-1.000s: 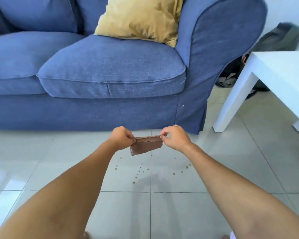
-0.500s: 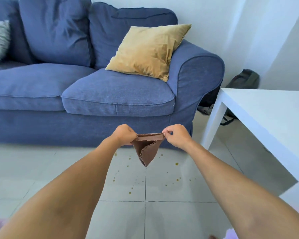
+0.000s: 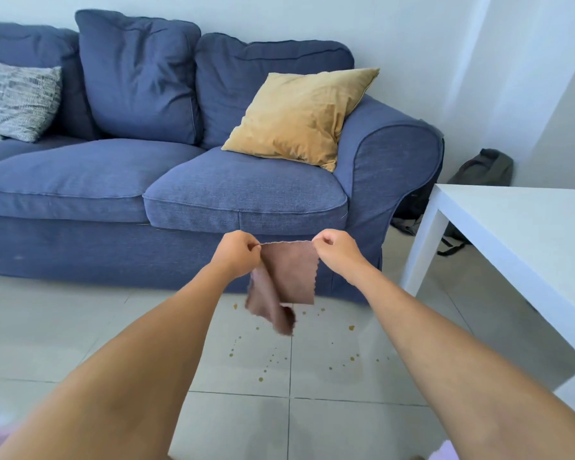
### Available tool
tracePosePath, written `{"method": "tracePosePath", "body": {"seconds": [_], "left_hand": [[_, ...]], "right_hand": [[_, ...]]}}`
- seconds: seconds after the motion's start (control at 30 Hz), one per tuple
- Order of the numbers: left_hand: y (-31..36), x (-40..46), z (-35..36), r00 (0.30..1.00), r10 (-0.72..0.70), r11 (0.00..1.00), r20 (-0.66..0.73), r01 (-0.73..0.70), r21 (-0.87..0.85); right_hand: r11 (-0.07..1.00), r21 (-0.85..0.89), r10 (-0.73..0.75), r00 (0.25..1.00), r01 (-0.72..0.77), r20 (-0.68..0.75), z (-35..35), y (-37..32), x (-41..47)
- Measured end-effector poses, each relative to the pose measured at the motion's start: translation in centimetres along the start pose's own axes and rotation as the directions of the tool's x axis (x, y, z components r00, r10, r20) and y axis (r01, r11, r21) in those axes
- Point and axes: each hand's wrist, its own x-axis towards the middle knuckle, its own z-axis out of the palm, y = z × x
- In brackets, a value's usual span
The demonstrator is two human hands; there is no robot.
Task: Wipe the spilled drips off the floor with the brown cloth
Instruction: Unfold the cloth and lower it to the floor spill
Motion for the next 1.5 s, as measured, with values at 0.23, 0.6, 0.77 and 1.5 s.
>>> {"method": "tracePosePath", "body": {"seconds": [0.23,0.6,0.77,1.5], "left_hand": [[-0.2,-0.6,0.3,1.0,0.002,0.985,-0.025,0.003,0.172],[-3.9,-2.0,3.8,0.98,-0.183,0.979,0.079,0.174,0.109],[-4.4,-2.8,6.3,0.958,-0.214,0.973,0.193,0.226,-0.042],[-13.1,-5.0,23.9,0.733,-0.378,0.924,0.565,0.337,0.18]], "right_hand": [[0.979,0.201,0.041,0.999,-0.042,0.011,0.2,-1.1,0.7],[0.942,0.305,0.166,0.984,-0.139,-0.066,-2.5,2.0,1.1],[0.919,0.277,0.315,0.945,-0.281,-0.086,-2.2,6.8,-0.1],[0.66,0.023,0.75,0.661,-0.751,0.033,8.4,30.0,-3.8]]}}
